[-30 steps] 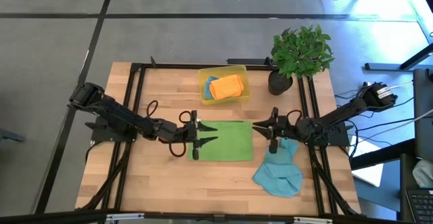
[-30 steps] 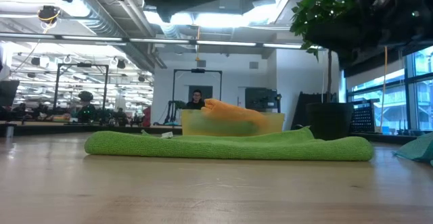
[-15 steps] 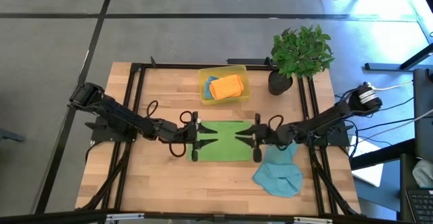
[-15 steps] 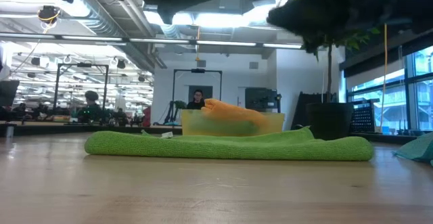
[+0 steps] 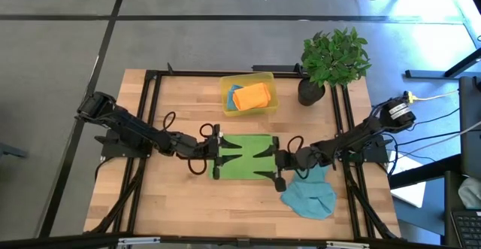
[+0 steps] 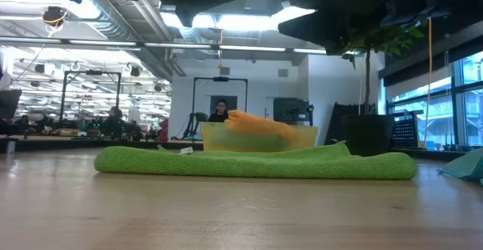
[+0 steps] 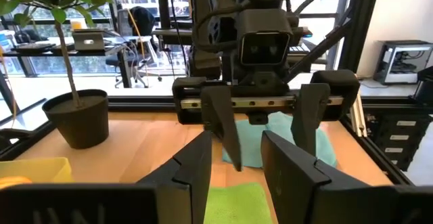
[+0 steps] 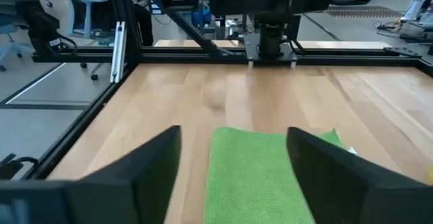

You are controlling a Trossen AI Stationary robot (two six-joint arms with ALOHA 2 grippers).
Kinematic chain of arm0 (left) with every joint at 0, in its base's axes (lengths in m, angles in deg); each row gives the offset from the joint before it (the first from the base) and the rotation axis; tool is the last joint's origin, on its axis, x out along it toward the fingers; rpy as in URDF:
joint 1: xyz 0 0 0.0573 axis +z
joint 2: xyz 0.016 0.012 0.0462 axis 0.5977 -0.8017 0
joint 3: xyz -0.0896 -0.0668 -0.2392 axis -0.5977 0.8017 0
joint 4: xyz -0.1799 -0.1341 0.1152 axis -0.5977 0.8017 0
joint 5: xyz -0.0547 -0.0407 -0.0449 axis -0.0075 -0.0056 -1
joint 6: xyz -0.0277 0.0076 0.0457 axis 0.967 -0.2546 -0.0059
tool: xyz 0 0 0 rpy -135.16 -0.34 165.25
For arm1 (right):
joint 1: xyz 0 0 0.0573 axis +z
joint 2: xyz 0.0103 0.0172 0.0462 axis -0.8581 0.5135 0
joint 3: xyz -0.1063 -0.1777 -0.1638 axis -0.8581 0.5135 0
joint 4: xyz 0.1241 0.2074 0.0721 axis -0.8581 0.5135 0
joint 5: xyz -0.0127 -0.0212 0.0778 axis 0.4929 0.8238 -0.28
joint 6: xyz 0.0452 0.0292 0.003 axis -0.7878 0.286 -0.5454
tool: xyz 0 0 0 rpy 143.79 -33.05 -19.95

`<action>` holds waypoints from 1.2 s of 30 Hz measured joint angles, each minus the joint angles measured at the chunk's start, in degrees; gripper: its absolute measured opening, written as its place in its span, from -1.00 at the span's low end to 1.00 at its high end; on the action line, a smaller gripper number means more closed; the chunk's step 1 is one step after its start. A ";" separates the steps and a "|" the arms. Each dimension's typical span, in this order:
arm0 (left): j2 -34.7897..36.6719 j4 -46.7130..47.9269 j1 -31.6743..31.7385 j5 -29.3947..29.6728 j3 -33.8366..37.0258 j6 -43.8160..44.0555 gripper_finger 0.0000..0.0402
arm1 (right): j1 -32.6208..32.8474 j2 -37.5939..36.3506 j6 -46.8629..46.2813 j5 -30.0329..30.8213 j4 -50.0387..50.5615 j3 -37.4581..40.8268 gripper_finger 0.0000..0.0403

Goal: Fold microfiber towels
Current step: Fold the green microfiber towel

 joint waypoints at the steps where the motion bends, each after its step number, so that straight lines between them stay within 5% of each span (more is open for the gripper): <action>1: 0.00 0.04 0.00 -0.49 0.00 -0.03 -0.40 | -0.01 0.15 -0.08 0.01 0.01 -0.18 0.40; 6: 0.00 0.15 -0.03 -8.41 0.00 -1.61 -0.40 | 0.14 0.34 -1.64 -0.82 -0.09 -1.41 0.50; 11: 0.00 -0.03 -0.04 -15.32 0.00 -2.35 -0.40 | 0.95 0.31 -1.11 -9.70 -0.05 -2.03 0.41; 14: 0.00 -0.04 -0.15 -18.28 0.00 -3.49 -0.39 | 1.49 0.31 1.06 -10.05 0.19 -1.63 0.33; 19: -0.59 -0.21 -0.03 -17.25 0.00 -4.98 -0.33 | 1.35 0.34 1.06 -5.34 4.45 -1.51 0.19; 25: -3.21 0.83 0.81 -8.63 0.00 -4.99 -0.31 | -0.31 3.00 -3.54 -1.01 8.34 -1.49 0.09; 36: -4.00 7.48 2.84 -11.49 0.02 0.16 -0.07 | -3.08 6.54 -7.16 -3.56 8.71 -1.44 0.03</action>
